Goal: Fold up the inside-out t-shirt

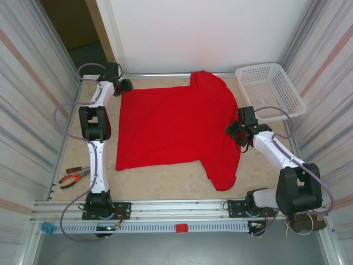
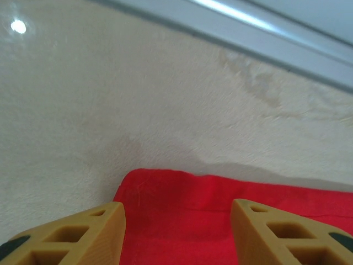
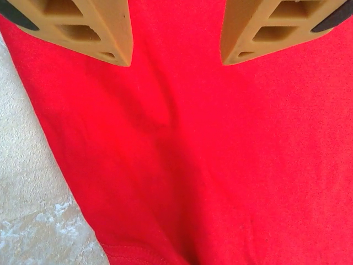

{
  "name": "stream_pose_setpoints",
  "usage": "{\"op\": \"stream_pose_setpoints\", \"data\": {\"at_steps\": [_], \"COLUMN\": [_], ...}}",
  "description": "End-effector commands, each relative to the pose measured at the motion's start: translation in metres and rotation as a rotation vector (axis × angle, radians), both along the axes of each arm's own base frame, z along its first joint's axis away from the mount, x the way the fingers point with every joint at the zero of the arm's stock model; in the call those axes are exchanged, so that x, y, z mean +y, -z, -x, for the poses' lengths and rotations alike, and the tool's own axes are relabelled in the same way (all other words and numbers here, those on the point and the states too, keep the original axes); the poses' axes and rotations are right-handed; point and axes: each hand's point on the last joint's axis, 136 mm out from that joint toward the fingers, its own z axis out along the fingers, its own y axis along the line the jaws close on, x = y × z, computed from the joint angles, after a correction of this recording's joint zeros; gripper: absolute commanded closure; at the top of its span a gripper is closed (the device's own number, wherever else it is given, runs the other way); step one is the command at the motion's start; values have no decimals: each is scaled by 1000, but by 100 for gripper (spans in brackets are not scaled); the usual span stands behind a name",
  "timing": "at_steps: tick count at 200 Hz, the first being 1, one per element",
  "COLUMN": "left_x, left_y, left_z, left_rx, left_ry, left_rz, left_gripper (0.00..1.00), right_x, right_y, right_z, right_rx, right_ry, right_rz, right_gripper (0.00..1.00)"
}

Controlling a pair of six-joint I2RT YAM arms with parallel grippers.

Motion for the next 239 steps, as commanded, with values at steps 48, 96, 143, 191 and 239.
{"op": "stream_pose_setpoints", "data": {"at_steps": [48, 96, 143, 191, 239], "left_x": [0, -2, 0, 8, 46], "left_y": [-4, 3, 11, 2, -60], "left_z": [-12, -16, -16, -17, -18], "left_rx": [-36, -45, -22, -37, -174], "left_ry": [17, 11, 15, -11, -174], "left_rz": [5, 26, 14, -22, -43], "left_gripper": [50, 57, 59, 100, 100], "right_x": [3, 0, -1, -4, -7], "right_y": [17, 14, 14, 10, 12], "right_z": [6, 8, 9, 9, 10], "right_rx": [42, 38, 39, 33, 35], "right_ry": [-11, -1, 13, 22, 34], "right_rz": [-7, 1, -2, 1, 12], "right_gripper": [56, 56, 56, 56, 56]}}
